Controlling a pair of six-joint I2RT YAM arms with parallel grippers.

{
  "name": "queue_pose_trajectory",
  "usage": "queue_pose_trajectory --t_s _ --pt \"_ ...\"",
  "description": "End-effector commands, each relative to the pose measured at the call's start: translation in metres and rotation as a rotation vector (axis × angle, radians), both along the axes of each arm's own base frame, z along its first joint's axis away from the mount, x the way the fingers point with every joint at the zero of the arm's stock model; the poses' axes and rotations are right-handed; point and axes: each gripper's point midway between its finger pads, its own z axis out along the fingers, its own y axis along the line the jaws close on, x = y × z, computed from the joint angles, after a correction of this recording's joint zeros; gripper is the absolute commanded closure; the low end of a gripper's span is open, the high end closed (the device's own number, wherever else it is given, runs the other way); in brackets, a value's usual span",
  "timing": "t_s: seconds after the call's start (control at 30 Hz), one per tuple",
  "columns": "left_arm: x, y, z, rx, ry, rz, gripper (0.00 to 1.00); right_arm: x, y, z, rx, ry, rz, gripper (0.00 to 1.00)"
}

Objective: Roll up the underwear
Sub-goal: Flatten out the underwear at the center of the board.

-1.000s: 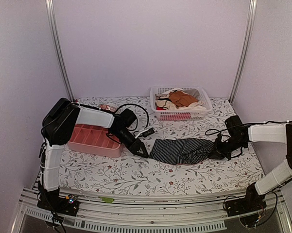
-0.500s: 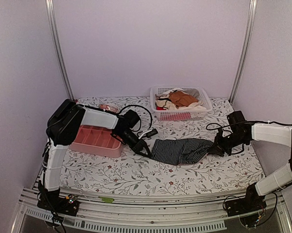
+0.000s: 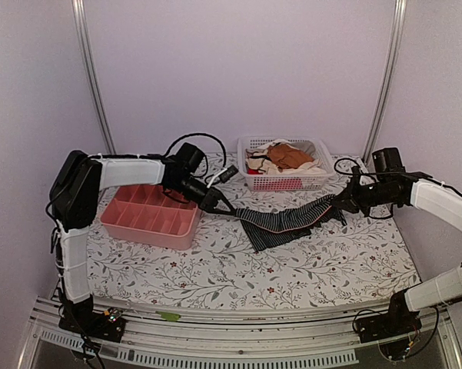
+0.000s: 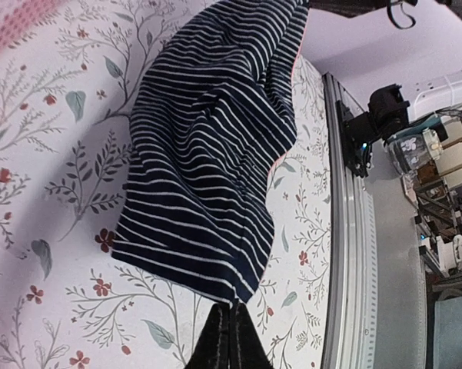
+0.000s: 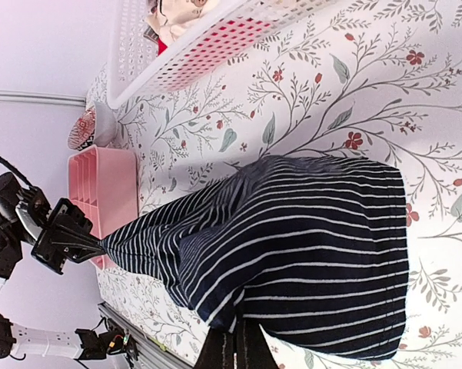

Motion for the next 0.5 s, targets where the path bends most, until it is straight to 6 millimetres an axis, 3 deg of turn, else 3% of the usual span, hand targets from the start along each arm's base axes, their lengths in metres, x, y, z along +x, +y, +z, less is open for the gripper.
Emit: queue_pose_trajectory --t_s 0.0,0.1,0.27,0.47 --pt "0.006 0.002 0.029 -0.06 -0.028 0.007 1.0 0.006 0.0 0.018 0.027 -0.044 0.009 1.0" --pt "0.003 0.004 0.041 -0.078 -0.052 0.001 1.0 0.009 -0.001 0.022 0.026 -0.056 0.002 1.0" --pt "0.01 0.01 0.047 -0.079 -0.071 0.03 1.0 0.005 -0.003 0.007 0.037 -0.002 0.005 1.0" --pt "0.032 0.016 0.087 -0.132 -0.133 0.06 1.0 0.024 0.0 0.058 0.089 -0.122 0.013 1.0"
